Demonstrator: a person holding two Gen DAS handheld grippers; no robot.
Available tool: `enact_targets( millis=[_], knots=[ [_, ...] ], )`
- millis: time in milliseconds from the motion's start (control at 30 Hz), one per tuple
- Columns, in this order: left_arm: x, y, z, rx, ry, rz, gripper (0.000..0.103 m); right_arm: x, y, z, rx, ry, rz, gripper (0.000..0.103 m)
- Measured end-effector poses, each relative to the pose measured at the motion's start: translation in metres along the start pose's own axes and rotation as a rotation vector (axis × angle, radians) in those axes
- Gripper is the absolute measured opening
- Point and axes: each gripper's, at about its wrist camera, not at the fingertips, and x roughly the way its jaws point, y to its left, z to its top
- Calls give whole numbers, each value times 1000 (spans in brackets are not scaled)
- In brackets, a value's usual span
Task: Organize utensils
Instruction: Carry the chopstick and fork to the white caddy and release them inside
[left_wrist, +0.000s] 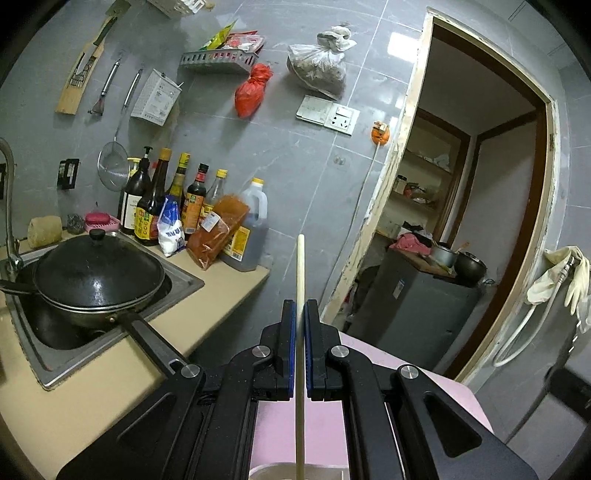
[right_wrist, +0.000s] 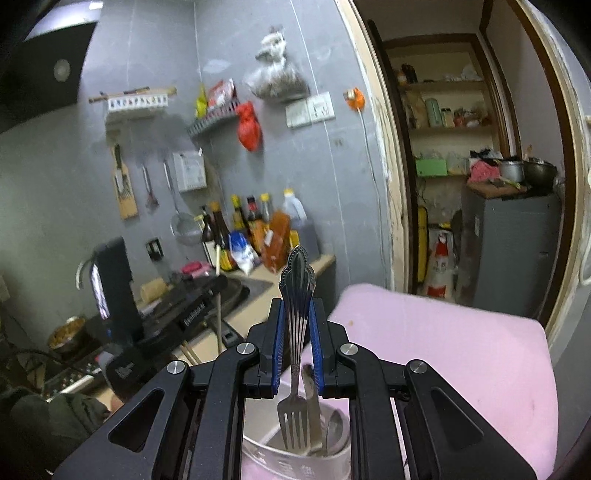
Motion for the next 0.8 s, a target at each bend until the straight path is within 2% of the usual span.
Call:
enact_targets(
  millis=[267,467,567,633,800],
  knots=[
    [-9,-10,-9,70,-43,-18,2,8,-4,-18,15,57,-38,11],
    [-18,-16,-15,141,-16,-62,3,7,-5,-23,35,89,-47,15],
    [-20,-13,-17,147,38,-91,9,3,-4,-25,34,85,-39,15],
    [-22,-9,-17,134,68,-107,14,-3,-4,-24,35,72,-32,22],
    [-37,-9,-13,111,108,-157,33,-19,-6,-18,49,31,-40,23]
  ],
)
